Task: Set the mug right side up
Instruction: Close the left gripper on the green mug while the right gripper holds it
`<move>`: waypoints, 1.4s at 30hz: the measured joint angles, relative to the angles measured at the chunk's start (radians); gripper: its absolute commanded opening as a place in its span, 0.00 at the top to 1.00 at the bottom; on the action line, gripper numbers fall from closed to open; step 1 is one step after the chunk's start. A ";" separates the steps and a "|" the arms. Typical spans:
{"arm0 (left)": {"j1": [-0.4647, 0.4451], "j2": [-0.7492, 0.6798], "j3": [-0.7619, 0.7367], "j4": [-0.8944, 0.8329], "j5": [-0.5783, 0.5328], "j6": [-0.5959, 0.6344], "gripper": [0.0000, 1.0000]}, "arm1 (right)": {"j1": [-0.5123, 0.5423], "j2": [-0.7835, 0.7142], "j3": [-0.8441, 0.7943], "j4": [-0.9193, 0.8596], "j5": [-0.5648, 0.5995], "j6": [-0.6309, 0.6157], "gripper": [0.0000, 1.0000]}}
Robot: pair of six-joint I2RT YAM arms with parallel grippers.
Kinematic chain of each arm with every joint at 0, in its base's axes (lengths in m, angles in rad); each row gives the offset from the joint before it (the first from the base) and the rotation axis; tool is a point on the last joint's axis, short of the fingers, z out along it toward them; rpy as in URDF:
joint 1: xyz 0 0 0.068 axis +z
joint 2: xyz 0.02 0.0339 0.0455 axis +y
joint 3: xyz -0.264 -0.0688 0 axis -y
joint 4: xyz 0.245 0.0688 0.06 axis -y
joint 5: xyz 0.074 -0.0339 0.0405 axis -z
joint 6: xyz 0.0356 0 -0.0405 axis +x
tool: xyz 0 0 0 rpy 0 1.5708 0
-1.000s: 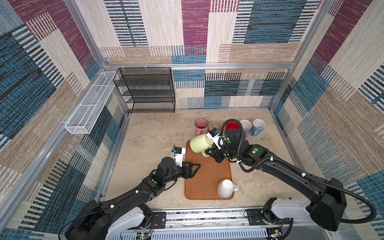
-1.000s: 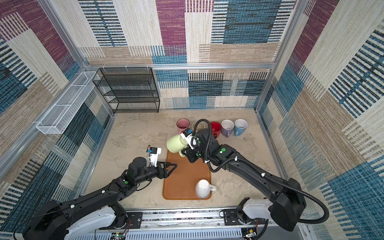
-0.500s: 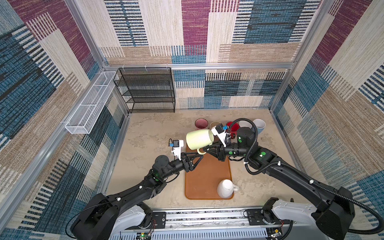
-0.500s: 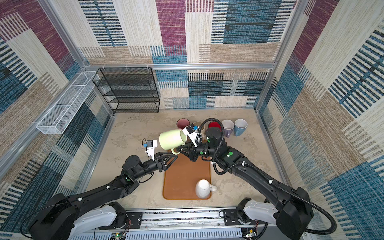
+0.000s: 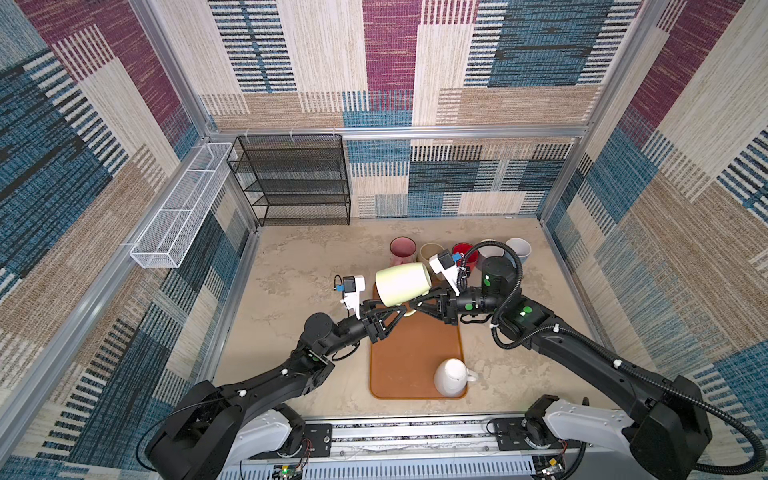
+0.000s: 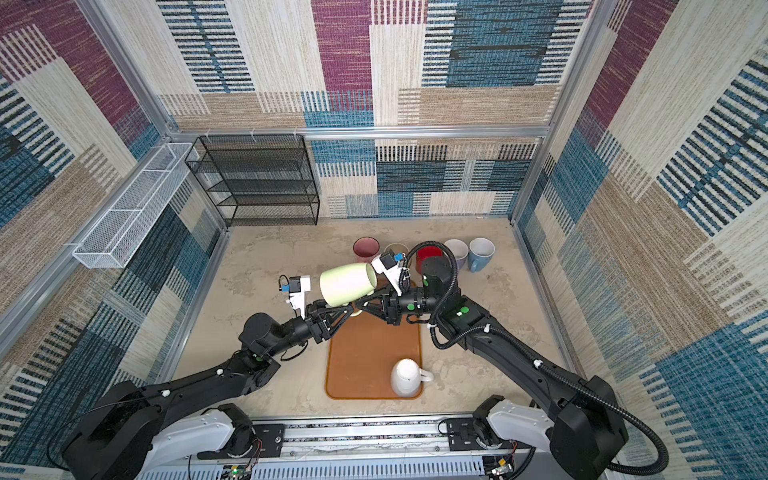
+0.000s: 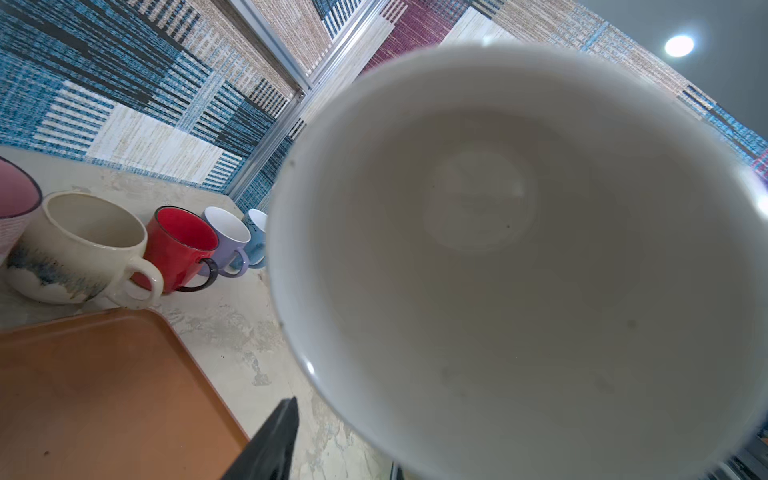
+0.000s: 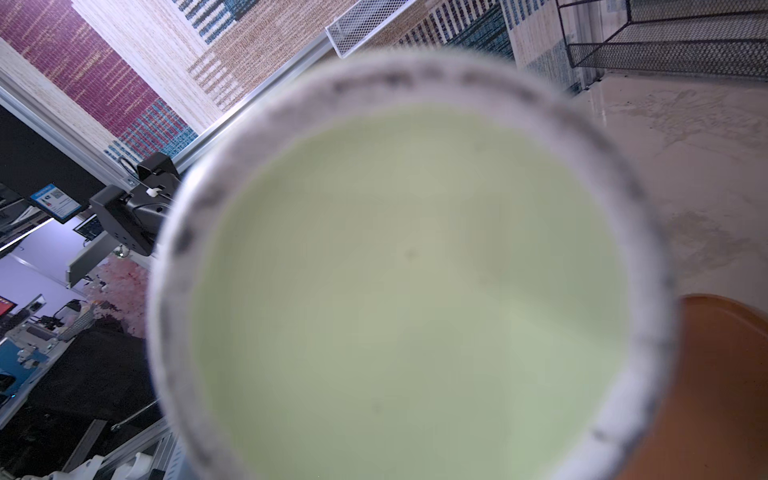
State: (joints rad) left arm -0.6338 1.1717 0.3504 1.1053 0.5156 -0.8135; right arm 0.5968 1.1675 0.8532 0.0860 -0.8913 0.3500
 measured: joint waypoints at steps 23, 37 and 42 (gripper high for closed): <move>0.003 0.050 0.032 0.099 0.063 -0.066 1.00 | -0.008 0.064 -0.037 0.180 -0.040 0.063 1.00; 0.013 -0.059 0.005 -0.119 -0.003 -0.023 1.00 | -0.017 0.051 -0.052 0.063 -0.024 -0.008 0.46; 0.041 -0.121 0.007 -0.276 -0.045 0.013 1.00 | -0.032 0.020 -0.068 0.013 0.012 -0.044 0.37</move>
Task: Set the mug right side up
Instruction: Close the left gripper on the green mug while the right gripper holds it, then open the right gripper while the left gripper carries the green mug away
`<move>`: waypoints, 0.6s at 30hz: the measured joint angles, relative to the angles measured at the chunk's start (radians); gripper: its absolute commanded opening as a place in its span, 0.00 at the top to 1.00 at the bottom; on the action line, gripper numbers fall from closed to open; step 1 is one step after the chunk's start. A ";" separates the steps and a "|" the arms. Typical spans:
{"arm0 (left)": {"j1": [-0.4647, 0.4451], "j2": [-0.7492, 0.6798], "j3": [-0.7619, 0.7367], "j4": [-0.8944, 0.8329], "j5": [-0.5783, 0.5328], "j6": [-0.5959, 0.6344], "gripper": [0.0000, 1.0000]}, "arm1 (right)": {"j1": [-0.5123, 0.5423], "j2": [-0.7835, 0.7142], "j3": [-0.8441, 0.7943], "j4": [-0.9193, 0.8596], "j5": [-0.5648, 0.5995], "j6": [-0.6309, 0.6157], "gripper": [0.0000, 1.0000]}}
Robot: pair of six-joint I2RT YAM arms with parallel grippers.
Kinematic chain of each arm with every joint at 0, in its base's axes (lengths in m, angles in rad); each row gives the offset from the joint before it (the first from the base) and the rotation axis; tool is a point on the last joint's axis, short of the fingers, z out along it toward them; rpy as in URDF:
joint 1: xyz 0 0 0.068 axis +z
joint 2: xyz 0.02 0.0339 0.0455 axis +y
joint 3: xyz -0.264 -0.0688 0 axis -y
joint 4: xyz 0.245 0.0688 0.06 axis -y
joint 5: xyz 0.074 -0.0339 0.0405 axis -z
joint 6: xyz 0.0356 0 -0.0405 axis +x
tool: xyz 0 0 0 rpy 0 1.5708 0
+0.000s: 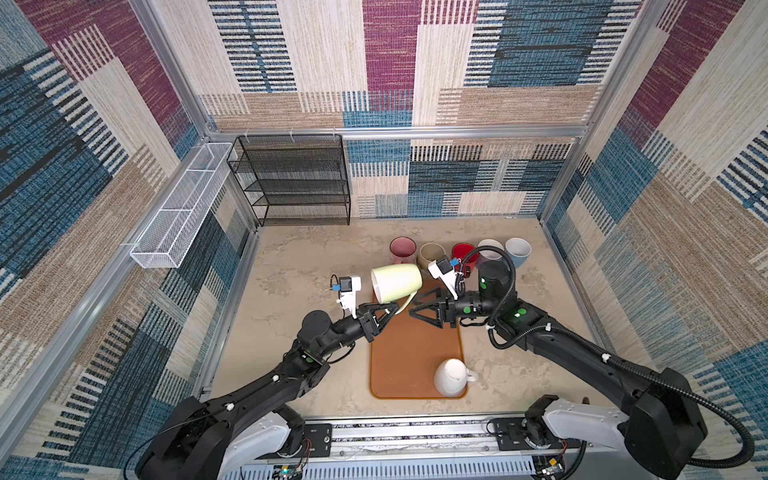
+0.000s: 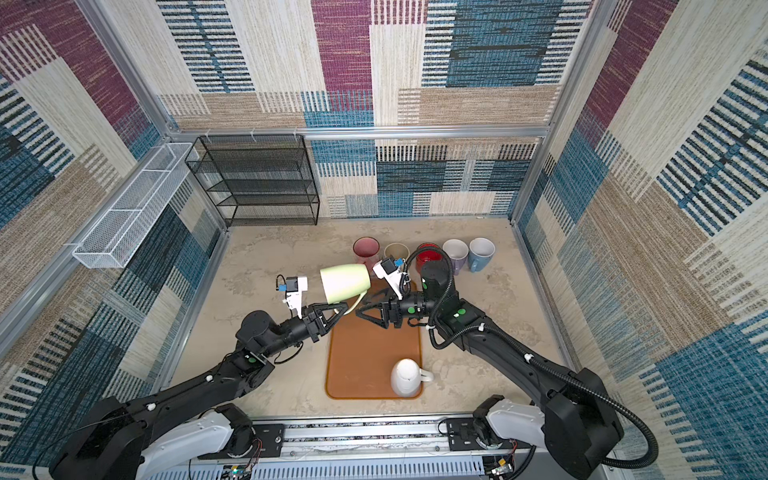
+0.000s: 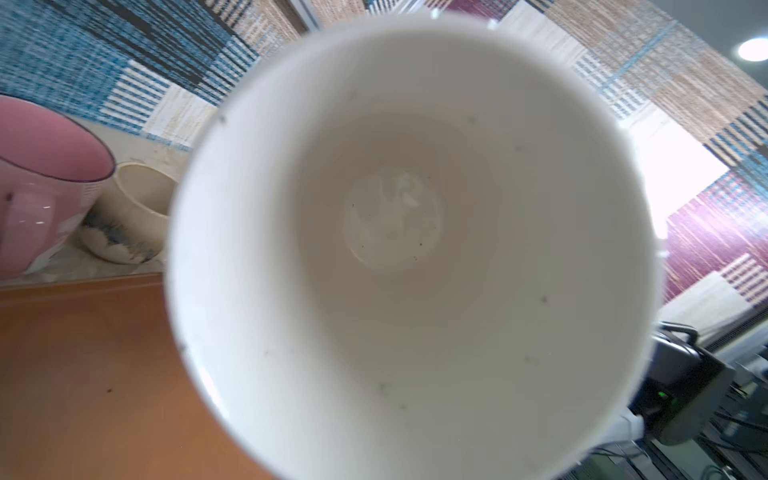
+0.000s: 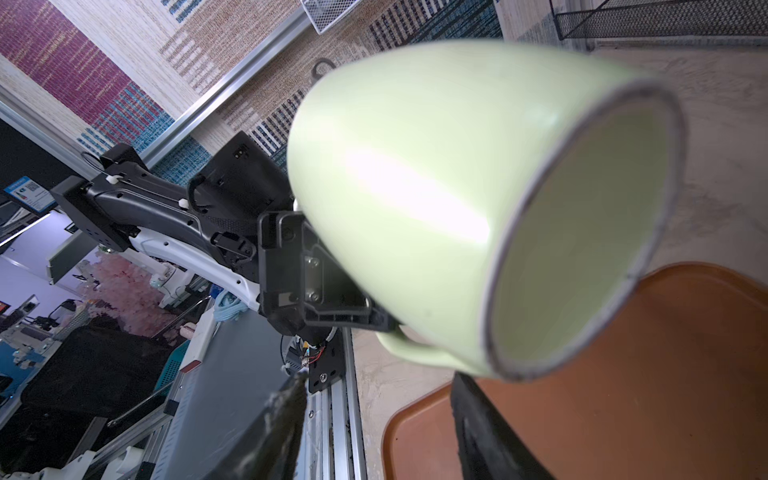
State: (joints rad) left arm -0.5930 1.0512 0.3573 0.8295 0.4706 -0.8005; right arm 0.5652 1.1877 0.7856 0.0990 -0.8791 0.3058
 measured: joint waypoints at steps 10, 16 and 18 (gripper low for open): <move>0.049 -0.097 0.115 -0.439 -0.082 0.098 1.00 | -0.016 -0.041 -0.040 -0.091 0.126 -0.047 0.32; 0.072 -0.096 0.233 -0.689 -0.134 0.177 1.00 | -0.017 -0.043 -0.050 -0.149 0.248 -0.055 0.30; 0.076 -0.080 0.292 -0.779 -0.156 0.215 1.00 | -0.017 -0.045 -0.056 -0.164 0.290 -0.060 0.30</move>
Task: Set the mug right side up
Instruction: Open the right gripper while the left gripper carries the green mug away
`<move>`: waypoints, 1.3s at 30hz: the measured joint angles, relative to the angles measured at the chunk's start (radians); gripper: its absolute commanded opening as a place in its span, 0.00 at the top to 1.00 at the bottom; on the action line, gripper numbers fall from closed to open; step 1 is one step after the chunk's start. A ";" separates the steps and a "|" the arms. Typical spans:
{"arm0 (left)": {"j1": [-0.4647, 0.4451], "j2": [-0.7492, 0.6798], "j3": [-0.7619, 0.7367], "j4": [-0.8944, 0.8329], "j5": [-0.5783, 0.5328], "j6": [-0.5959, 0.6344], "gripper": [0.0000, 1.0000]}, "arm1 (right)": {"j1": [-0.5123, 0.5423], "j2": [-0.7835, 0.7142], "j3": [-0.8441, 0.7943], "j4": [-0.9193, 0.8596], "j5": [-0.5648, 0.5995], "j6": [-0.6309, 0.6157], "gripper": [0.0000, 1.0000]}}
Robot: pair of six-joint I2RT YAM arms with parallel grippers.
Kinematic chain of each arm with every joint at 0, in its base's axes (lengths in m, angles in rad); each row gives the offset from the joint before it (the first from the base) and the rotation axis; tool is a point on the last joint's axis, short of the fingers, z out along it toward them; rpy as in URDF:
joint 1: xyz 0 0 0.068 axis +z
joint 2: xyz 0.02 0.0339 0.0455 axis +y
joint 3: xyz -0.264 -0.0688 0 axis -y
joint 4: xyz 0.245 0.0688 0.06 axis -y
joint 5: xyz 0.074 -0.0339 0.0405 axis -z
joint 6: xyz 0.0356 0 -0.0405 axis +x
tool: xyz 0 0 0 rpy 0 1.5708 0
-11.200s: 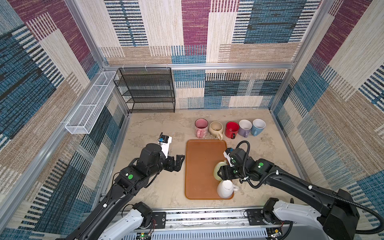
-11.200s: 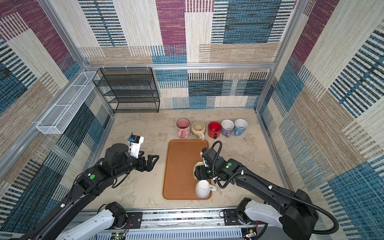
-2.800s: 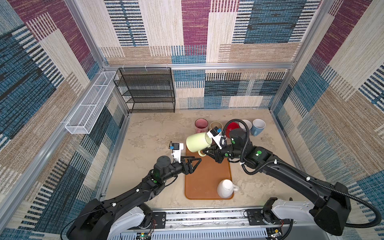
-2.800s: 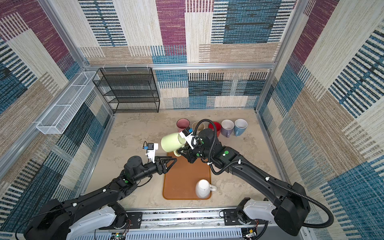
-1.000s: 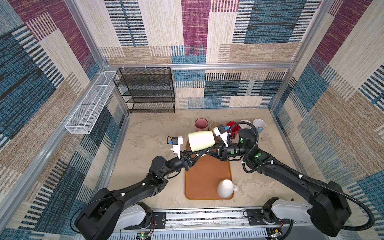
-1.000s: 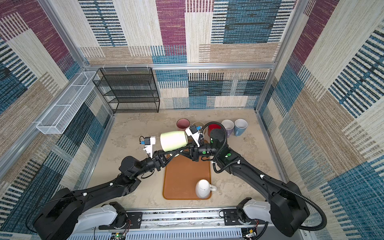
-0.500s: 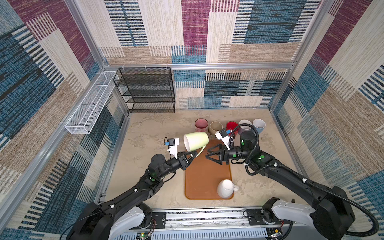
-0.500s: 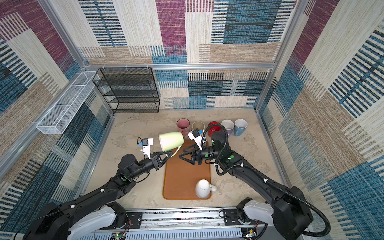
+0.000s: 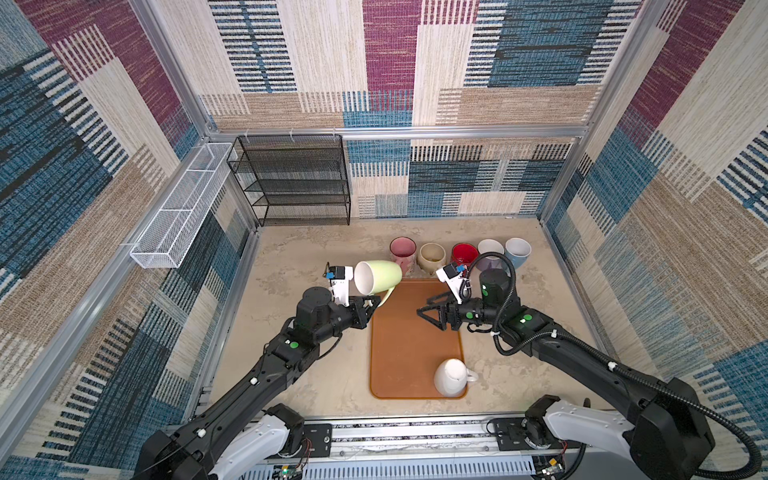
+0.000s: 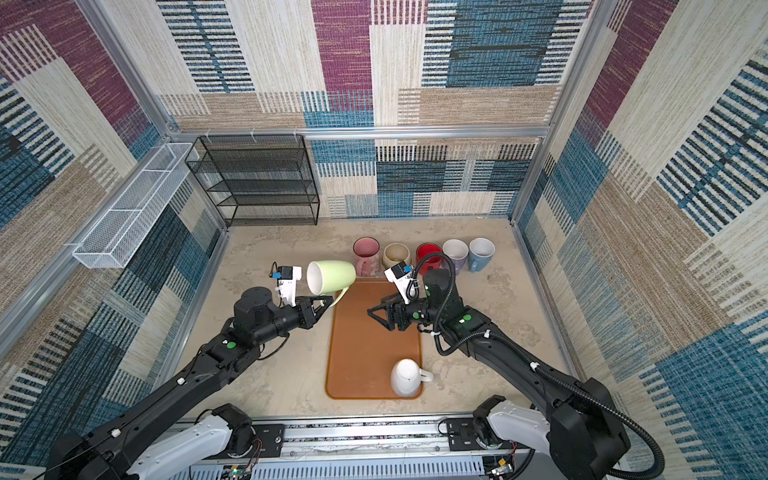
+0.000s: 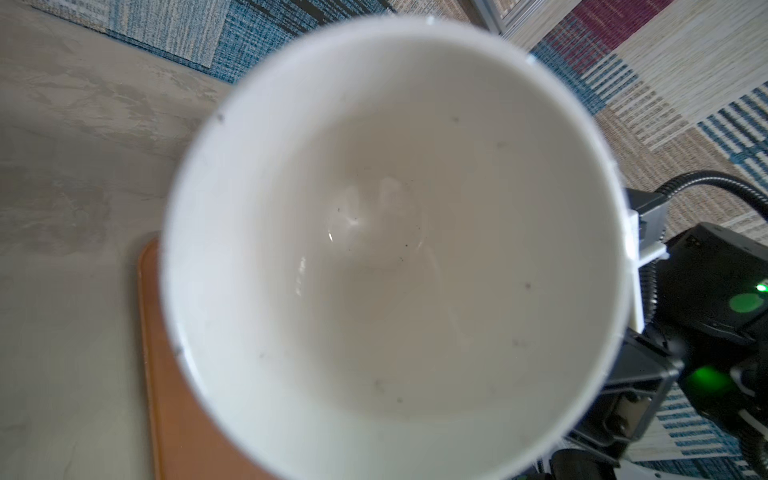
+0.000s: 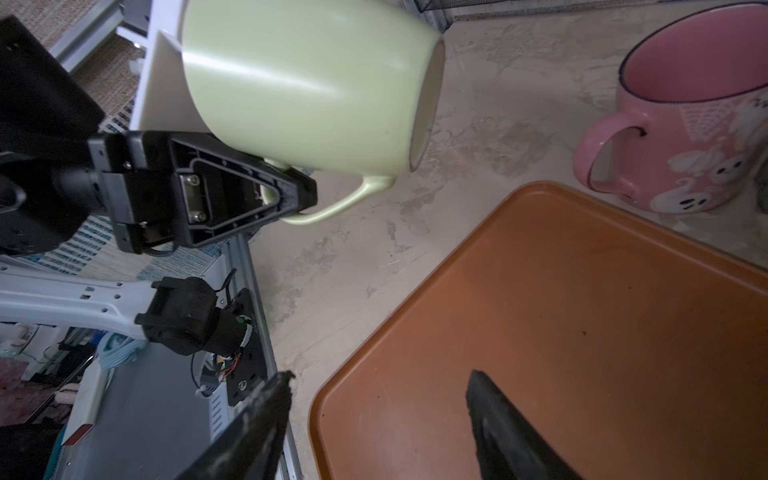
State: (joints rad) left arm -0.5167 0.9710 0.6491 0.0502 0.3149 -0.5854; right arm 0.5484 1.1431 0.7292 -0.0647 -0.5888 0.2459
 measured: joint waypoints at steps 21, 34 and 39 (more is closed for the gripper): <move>0.102 0.425 0.528 -0.576 -0.184 0.272 1.00 | 0.000 -0.059 -0.055 -0.030 0.203 -0.014 0.28; 0.127 0.722 0.824 -0.744 -0.264 0.362 1.00 | 0.000 -0.075 -0.068 -0.030 0.223 -0.014 0.27; 0.129 0.819 0.911 -0.780 -0.267 0.375 1.00 | 0.000 -0.080 -0.071 -0.029 0.223 -0.014 0.27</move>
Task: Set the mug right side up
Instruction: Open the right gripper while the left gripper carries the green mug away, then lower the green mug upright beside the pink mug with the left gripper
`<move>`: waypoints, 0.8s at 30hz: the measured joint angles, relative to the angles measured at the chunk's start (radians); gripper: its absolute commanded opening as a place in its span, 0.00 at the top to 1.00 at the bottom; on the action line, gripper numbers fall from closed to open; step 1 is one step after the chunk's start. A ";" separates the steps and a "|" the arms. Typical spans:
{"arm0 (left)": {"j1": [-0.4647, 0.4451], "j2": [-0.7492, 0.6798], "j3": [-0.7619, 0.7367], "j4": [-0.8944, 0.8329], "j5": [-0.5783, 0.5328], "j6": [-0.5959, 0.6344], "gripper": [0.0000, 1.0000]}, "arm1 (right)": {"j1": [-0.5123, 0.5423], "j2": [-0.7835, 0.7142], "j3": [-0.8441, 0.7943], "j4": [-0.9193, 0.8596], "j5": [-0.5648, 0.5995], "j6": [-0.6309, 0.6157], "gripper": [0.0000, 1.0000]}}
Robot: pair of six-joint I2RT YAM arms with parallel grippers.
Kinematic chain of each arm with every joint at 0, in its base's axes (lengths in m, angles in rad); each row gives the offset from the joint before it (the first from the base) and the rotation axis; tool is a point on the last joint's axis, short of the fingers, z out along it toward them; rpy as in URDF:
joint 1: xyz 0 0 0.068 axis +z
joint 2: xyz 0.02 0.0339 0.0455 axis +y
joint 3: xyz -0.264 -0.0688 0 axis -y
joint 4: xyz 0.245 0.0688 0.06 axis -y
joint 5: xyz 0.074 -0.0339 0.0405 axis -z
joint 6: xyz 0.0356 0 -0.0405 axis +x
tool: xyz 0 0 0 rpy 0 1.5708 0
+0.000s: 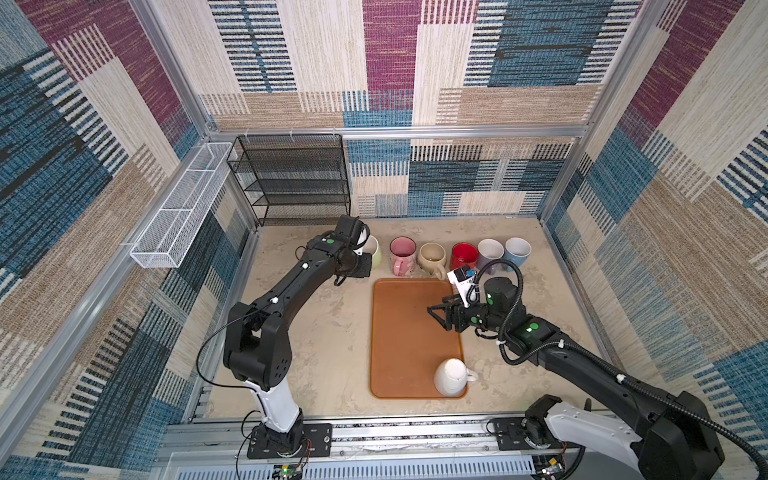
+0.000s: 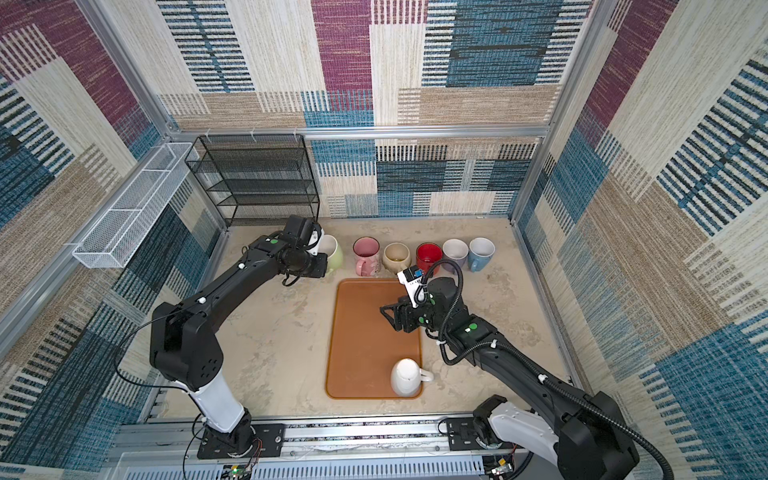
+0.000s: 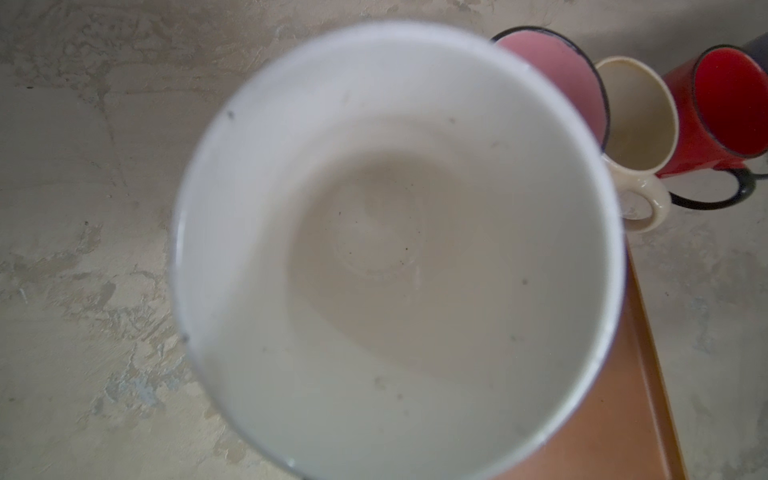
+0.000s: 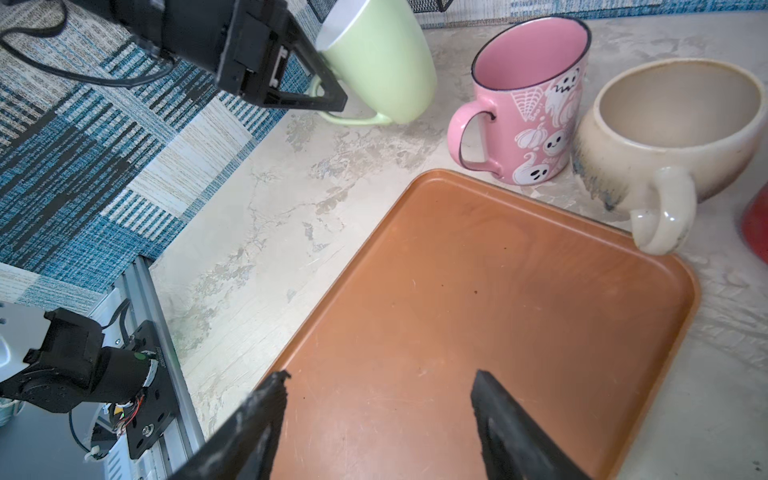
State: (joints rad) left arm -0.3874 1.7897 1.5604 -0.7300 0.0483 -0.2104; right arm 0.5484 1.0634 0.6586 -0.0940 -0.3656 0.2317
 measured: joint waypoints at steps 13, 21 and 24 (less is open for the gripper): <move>0.001 0.177 0.137 -0.048 -0.016 0.005 1.00 | 0.000 -0.006 -0.005 0.000 0.000 0.000 0.27; 0.001 0.256 0.204 -0.054 -0.015 0.016 1.00 | 0.000 0.000 -0.005 0.000 0.003 0.000 0.27; 0.001 0.285 0.224 -0.063 -0.015 0.023 1.00 | 0.000 0.003 -0.005 0.000 0.003 0.000 0.27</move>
State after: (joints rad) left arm -0.3866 2.0743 1.7844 -0.7929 0.0330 -0.1871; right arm 0.5484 1.0660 0.6537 -0.0940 -0.3630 0.2317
